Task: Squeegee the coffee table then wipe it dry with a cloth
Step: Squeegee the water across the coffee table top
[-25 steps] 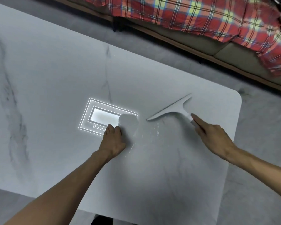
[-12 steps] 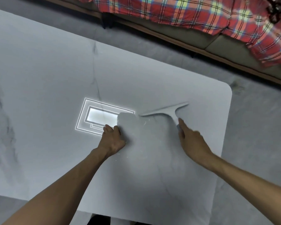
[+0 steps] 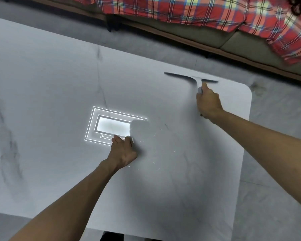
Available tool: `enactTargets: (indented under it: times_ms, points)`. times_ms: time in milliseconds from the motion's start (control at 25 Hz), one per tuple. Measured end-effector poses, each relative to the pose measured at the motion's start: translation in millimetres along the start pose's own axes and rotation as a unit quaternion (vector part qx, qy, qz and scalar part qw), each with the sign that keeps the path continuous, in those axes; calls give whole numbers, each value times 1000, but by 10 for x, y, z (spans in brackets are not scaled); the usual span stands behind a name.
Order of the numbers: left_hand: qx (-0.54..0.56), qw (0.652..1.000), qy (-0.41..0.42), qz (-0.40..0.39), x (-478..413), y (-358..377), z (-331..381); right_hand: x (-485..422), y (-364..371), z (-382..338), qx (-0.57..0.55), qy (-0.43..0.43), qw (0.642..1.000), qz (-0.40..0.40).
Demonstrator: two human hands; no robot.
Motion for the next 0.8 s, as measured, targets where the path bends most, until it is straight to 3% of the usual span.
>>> enactTargets:
  times_ms: [120, 200, 360, 480, 600, 720, 800]
  points:
    - [-17, 1000, -7, -7, 5, 0, 20, 417, 373, 174, 49, -36, 998, -17]
    - [-26, 1000, 5, 2, 38, -26, 23, 864, 580, 386, 53, -52, 995, -71]
    - [-8, 993, 84, 88, 237, -64, -140, 1500, 697, 455, 96, -74, 977, -173]
    - [23, 977, 111, 182, 413, 36, -442, 1126, 547, 184, 78, -101, 987, -99]
    - [57, 970, 66, 227, 584, 263, -814, 479, 405, -346, 39, -90, 995, -30]
    - [51, 978, 10, 204, 734, 594, -1128, 291, 579, -691, -44, -33, 997, -51]
    - [58, 978, -9, 201, 807, 785, -1223, 493, 839, -658, -5, -66, 996, -64]
Point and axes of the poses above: each hand's wrist, its own x-axis away from the middle knuckle, its own y-axis out of the palm, z = x × y, the point moved 1 cm from there along -x, towards the middle knuckle, and after that the axes turned 8 degrees about -z, right-handed, at the moved point
